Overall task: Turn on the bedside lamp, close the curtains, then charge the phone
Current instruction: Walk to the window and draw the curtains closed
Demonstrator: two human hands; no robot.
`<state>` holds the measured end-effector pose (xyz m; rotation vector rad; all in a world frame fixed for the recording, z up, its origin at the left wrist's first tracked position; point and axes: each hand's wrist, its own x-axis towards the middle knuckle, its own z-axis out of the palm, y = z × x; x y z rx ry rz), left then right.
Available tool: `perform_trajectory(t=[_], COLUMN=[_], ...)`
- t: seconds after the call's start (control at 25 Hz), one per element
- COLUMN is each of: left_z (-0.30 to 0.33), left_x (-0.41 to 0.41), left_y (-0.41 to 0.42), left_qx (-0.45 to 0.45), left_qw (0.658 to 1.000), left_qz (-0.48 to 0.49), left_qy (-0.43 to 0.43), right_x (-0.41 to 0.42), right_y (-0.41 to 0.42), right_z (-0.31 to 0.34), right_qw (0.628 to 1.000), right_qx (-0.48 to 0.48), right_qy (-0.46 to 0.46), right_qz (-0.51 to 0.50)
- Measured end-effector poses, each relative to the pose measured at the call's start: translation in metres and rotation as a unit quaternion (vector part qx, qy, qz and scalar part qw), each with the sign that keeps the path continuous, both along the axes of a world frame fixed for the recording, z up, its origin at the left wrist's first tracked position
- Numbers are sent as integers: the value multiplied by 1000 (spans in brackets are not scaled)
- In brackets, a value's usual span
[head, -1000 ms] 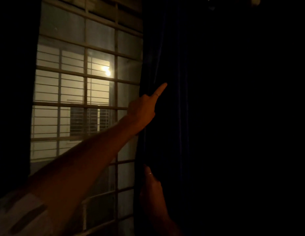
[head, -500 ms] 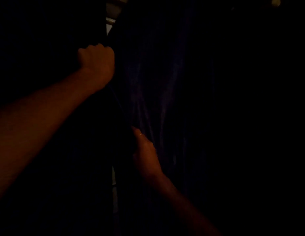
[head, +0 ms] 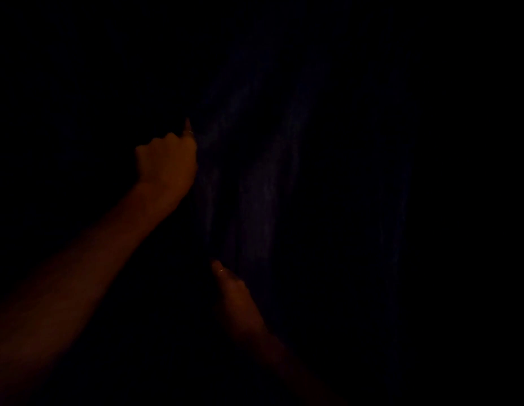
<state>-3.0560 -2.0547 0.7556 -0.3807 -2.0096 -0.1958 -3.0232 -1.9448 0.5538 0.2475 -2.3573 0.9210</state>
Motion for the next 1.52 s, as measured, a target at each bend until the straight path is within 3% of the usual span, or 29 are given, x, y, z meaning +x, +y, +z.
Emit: perform_trajectory(t=[0.16, 0.32, 0.4, 0.48, 0.56, 0.64, 0.68, 0.76, 0.88, 0.96, 1.12, 1.36, 1.52], left_z=[-13, -45, -55, -63, -69, -79, -87, -109, -142, -159, -182, -208, -226], left_x=[5, 9, 6, 4, 5, 13, 20, 36, 59, 83, 160, 362, 532], left_y=[9, 18, 26, 34, 49, 73, 88, 124, 179, 218, 290, 374, 380], left_qx=[-6, -33, -42, -51, -89, -144, -178, -220, -164, -140, -166, -199, -228], left_qw=[999, 993, 990, 991, 986, 961, 949, 934, 920, 886, 806, 623, 504], left_qz=[-40, -107, -124, -121, -112, -162, -201, -267, -345, -398, -483, -624, -702], left_qy=[-15, -50, -49, -13, 86, 169, 165, 90, -88, -192, -299, -427, -450], right_x=[-5, -7, -3, 7, 21, 41, 52, 80, 131, 177, 291, 530, 700], right_y=[1, 15, 21, 29, 47, 72, 88, 125, 180, 216, 263, 279, 234], right_z=[-9, -19, -25, -33, -39, -37, -35, -29, -19, -20, -31, -51, -60], right_qw=[998, 994, 996, 995, 991, 984, 980, 968, 938, 915, 864, 766, 671], right_qx=[43, -27, 30, 66, 70, 64, 61, 56, 58, 43, 46, -3, -37], right_qy=[-27, -88, -65, -48, -50, -42, -34, -30, -68, -94, -122, -155, -153], right_qz=[-35, -65, -61, -65, -104, -162, -187, -243, -334, -391, -486, -624, -725])
